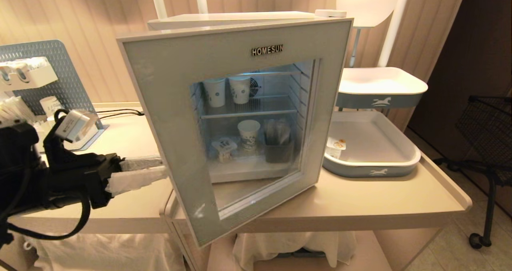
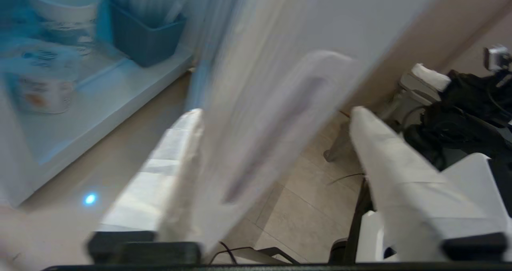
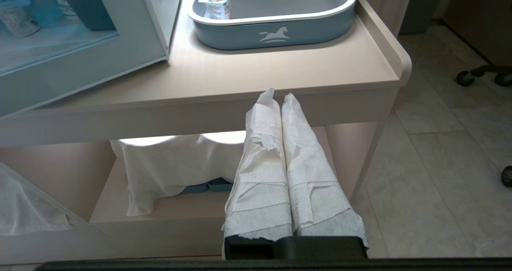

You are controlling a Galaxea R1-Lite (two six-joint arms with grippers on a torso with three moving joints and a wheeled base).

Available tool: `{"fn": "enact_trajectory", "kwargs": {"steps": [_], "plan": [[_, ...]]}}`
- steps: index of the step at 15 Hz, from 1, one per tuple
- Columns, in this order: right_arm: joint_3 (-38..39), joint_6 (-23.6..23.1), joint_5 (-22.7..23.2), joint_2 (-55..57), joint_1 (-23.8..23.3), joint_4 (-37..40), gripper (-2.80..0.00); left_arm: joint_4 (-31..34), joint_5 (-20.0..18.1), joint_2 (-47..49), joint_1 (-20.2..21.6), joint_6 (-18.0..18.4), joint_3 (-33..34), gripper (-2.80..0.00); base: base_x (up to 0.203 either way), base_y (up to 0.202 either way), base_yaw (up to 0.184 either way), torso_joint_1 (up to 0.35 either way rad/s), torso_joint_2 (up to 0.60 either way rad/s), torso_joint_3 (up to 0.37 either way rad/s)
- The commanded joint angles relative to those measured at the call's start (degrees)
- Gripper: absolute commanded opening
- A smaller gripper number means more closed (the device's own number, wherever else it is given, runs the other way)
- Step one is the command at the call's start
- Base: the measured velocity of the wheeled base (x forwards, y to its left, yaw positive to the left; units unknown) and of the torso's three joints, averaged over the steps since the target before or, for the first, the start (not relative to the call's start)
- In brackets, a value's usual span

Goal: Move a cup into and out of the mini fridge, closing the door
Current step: Open the freezer door

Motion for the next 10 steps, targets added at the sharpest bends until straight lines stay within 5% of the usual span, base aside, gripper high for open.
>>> {"fn": "enact_trajectory", "kwargs": {"steps": [1, 6, 10], "plan": [[0.0, 0.0, 0.0, 0.1, 0.0, 0.0, -2.80, 0.1, -0.1, -1.4, 3.2, -0.2, 0.9, -2.80, 0.000, 0.000, 0.000, 0.000, 0.00, 0.000], [0.1, 0.0, 0.0, 0.1, 0.0, 0.0, -2.80, 0.1, 0.7, 8.9, 5.2, 0.1, -3.1, -2.80, 0.000, 0.000, 0.000, 0.000, 0.00, 0.000], [0.0, 0.0, 0.0, 0.1, 0.0, 0.0, -2.80, 0.3, 5.5, 12.7, -4.6, 0.2, -4.5, -2.80, 0.000, 0.000, 0.000, 0.000, 0.00, 0.000]]}}
